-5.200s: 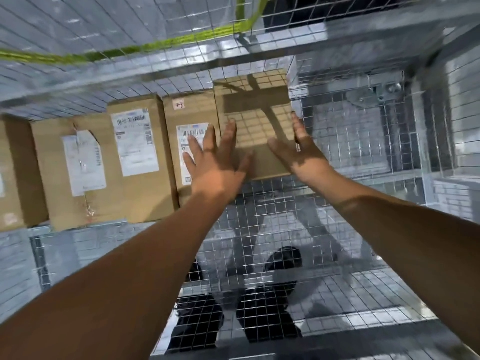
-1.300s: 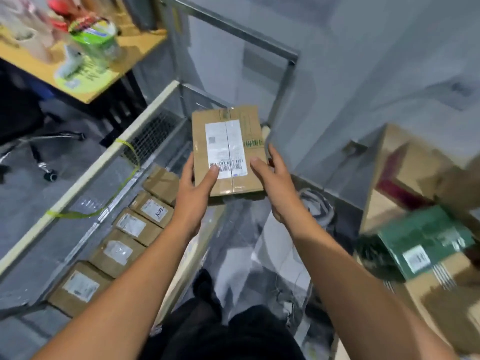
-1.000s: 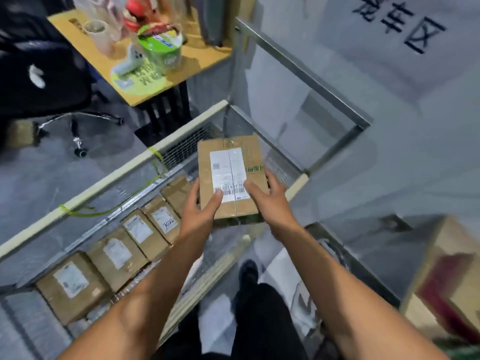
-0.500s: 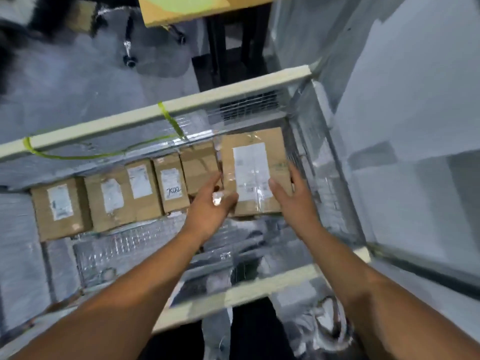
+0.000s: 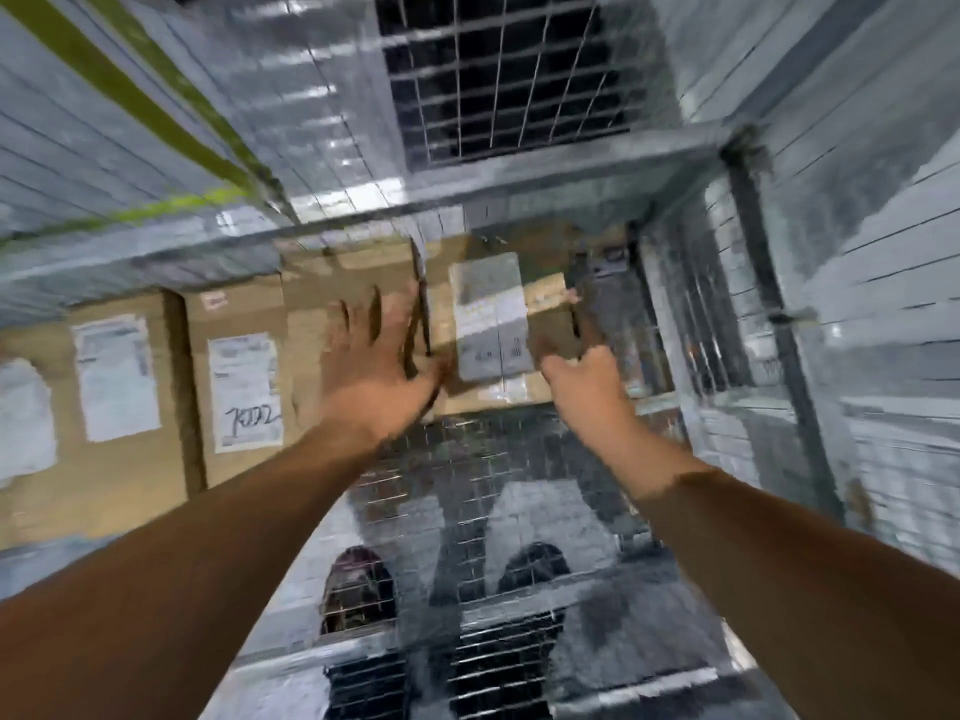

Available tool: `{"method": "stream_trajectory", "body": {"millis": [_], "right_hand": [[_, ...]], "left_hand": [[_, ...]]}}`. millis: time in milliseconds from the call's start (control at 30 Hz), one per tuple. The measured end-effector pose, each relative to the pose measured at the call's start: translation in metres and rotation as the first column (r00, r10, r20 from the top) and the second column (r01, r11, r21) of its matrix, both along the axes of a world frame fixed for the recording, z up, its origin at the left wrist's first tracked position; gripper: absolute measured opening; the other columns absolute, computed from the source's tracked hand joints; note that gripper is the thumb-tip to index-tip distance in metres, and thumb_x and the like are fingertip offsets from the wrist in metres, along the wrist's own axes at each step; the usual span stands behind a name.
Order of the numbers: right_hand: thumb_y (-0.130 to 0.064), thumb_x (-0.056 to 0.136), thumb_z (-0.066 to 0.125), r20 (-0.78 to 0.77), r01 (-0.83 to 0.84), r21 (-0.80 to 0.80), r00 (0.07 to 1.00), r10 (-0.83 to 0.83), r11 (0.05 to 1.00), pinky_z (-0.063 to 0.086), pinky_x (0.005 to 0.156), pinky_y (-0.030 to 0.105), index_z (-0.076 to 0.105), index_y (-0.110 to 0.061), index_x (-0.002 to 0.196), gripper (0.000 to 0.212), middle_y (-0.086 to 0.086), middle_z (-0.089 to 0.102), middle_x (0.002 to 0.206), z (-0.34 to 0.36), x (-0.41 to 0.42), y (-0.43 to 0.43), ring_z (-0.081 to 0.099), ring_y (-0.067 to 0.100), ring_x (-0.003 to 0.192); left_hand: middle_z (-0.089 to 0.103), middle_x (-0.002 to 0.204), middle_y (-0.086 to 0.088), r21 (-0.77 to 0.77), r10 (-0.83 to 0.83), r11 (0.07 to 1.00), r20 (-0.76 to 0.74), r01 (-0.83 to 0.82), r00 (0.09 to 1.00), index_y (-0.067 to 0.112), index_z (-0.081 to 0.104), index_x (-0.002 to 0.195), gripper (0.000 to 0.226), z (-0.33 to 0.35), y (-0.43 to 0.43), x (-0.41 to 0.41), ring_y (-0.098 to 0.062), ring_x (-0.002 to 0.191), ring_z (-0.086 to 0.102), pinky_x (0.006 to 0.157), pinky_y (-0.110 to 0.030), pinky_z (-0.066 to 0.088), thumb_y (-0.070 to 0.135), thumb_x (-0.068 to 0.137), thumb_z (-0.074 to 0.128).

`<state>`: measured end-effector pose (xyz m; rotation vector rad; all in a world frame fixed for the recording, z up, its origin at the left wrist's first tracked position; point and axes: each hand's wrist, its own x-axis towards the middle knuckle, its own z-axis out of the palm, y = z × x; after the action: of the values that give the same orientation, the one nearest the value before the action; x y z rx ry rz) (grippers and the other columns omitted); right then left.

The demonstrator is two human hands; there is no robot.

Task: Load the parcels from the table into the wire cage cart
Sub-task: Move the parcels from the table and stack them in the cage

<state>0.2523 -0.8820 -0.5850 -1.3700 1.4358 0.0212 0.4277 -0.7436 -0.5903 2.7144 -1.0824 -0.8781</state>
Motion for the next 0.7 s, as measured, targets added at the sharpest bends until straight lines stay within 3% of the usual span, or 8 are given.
{"method": "stream_trajectory", "body": {"millis": [67,167,267,333,433,500,600,700], "right_hand": [[0.005,0.099,0.063,0.06,0.004,0.0,0.998,-0.004,1.0,0.039,0.062,-0.001,0.052,-0.007,0.138,0.042,-0.004,0.06,0.098,-0.026,0.013,0.0,0.062,0.01,0.084],[-0.011,0.102,0.065,0.048,-0.055,0.037,0.997,0.053,0.998,0.039,0.074,-0.004,0.025,-0.011,0.162,0.072,0.007,0.055,0.136,-0.047,0.022,-0.006,0.059,0.015,0.119],[-0.041,0.105,0.058,-0.098,-0.16,0.064,0.981,0.166,0.985,0.038,0.095,0.018,0.016,-0.02,0.166,0.077,0.015,0.049,0.153,-0.054,0.022,-0.015,0.05,0.031,0.136],[-0.046,0.106,0.055,-0.154,-0.229,0.079,0.959,0.238,0.97,0.034,0.094,0.02,0.013,-0.019,0.166,0.078,0.015,0.045,0.158,-0.053,0.021,-0.019,0.045,0.033,0.142],[-0.064,0.101,0.048,-0.252,-0.349,0.089,0.898,0.36,0.933,0.028,0.12,0.04,0.005,-0.026,0.167,0.087,0.016,0.03,0.167,-0.047,0.023,-0.025,0.028,0.038,0.152],[-0.069,0.099,0.047,-0.306,-0.421,0.067,0.854,0.42,0.904,0.022,0.125,0.05,0.002,-0.025,0.167,0.093,0.014,0.02,0.171,-0.035,0.026,-0.027,0.018,0.039,0.156],[-0.074,0.096,0.048,-0.301,-0.408,-0.006,0.872,0.387,0.913,0.032,0.122,0.055,0.006,-0.029,0.166,0.093,0.015,0.029,0.167,0.0,0.023,-0.021,0.033,0.04,0.15],[-0.085,0.087,0.039,-0.284,-0.375,-0.021,0.891,0.354,0.927,0.047,0.109,0.055,0.04,-0.015,0.152,0.096,0.018,0.05,0.147,0.057,0.013,-0.002,0.052,0.04,0.134]], "left_hand": [[-0.014,0.172,-0.006,0.035,-0.057,0.998,0.076,0.054,0.995,0.053,-0.002,0.16,0.079,-0.023,0.006,-0.001,-0.042,0.156,-0.017,0.124,-0.058,-0.009,0.083,0.093,0.029],[-0.019,0.17,-0.012,0.059,-0.073,0.996,0.169,0.064,0.983,0.058,-0.004,0.157,0.081,-0.038,0.009,-0.008,-0.049,0.153,-0.02,0.122,-0.062,-0.012,0.091,0.087,0.02],[-0.028,0.168,-0.012,0.108,-0.081,0.992,0.177,0.062,0.981,0.062,-0.01,0.154,0.077,-0.039,0.005,-0.014,-0.049,0.151,-0.025,0.121,-0.064,-0.014,0.09,0.087,0.016],[-0.032,0.166,-0.012,0.129,-0.087,0.989,0.162,0.066,0.983,0.062,-0.011,0.153,0.076,-0.036,0.002,-0.014,-0.049,0.15,-0.028,0.12,-0.063,-0.016,0.09,0.087,0.015],[-0.034,0.165,-0.011,0.15,-0.094,0.986,0.107,0.077,0.99,0.061,-0.01,0.154,0.078,-0.028,-0.001,-0.009,-0.048,0.149,-0.031,0.121,-0.063,-0.017,0.089,0.088,0.019],[-0.033,0.166,-0.01,0.168,-0.097,0.982,0.055,0.086,0.994,0.059,-0.011,0.155,0.081,-0.018,-0.001,-0.003,-0.046,0.149,-0.032,0.121,-0.061,-0.018,0.088,0.089,0.024],[-0.033,0.166,-0.006,0.182,-0.143,0.974,0.011,0.139,0.99,0.052,-0.012,0.158,0.084,0.008,0.003,0.002,-0.039,0.152,-0.03,0.122,-0.059,-0.016,0.081,0.093,0.033],[-0.03,0.168,-0.002,0.149,-0.225,0.964,0.021,0.219,0.974,0.046,-0.011,0.161,0.082,0.053,0.017,0.003,-0.036,0.154,-0.026,0.126,-0.058,-0.008,0.076,0.096,0.031]]}}
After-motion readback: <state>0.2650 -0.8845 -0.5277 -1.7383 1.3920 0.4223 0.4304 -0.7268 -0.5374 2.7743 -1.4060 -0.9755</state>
